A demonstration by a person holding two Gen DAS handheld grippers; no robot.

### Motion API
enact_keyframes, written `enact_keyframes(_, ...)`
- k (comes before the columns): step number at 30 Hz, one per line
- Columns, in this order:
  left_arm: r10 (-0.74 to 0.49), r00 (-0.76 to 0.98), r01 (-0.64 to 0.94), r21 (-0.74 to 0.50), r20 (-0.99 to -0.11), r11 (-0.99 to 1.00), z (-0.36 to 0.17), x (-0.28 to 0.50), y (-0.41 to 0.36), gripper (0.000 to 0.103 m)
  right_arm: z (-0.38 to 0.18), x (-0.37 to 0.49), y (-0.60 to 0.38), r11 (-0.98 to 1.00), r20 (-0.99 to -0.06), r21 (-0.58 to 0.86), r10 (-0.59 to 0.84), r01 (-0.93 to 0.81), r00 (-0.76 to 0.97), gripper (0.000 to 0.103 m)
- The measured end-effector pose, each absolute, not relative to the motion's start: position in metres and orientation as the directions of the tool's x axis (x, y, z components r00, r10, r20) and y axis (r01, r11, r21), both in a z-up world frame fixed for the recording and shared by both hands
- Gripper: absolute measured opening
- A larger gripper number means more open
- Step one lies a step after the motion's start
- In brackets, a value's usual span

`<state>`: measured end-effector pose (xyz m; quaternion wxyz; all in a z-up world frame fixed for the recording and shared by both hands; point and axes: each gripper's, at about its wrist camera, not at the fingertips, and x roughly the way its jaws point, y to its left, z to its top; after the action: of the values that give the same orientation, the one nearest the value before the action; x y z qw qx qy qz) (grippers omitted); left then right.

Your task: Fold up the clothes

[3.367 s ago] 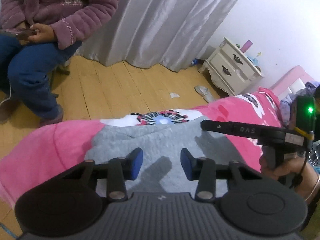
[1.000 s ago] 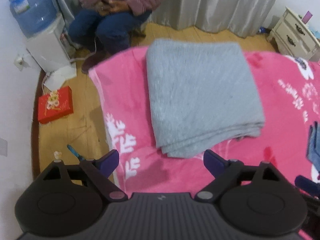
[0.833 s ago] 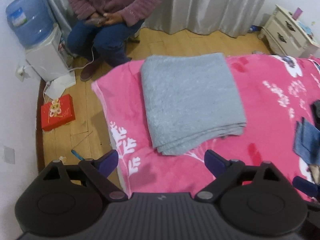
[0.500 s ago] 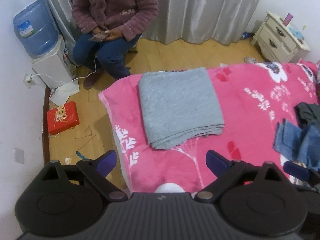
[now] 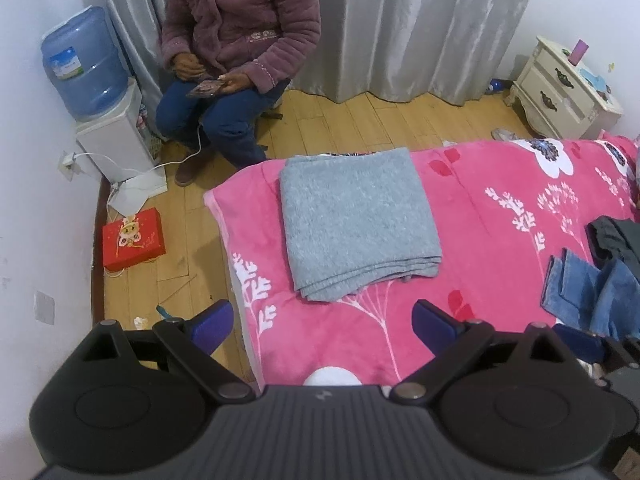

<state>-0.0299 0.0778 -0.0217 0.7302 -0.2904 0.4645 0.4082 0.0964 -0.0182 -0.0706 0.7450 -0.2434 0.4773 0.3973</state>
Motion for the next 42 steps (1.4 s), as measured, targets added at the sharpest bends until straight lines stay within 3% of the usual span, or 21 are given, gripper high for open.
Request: enact_keyframes(42,0.315,0.212,-0.909,-0.068,-0.925,0.412,-0.028,-0.063,0.100,0.097,-0.071,0.074,0.006,0.509,-0.914,-0.036,0.331,-0.860,0.233,0.083)
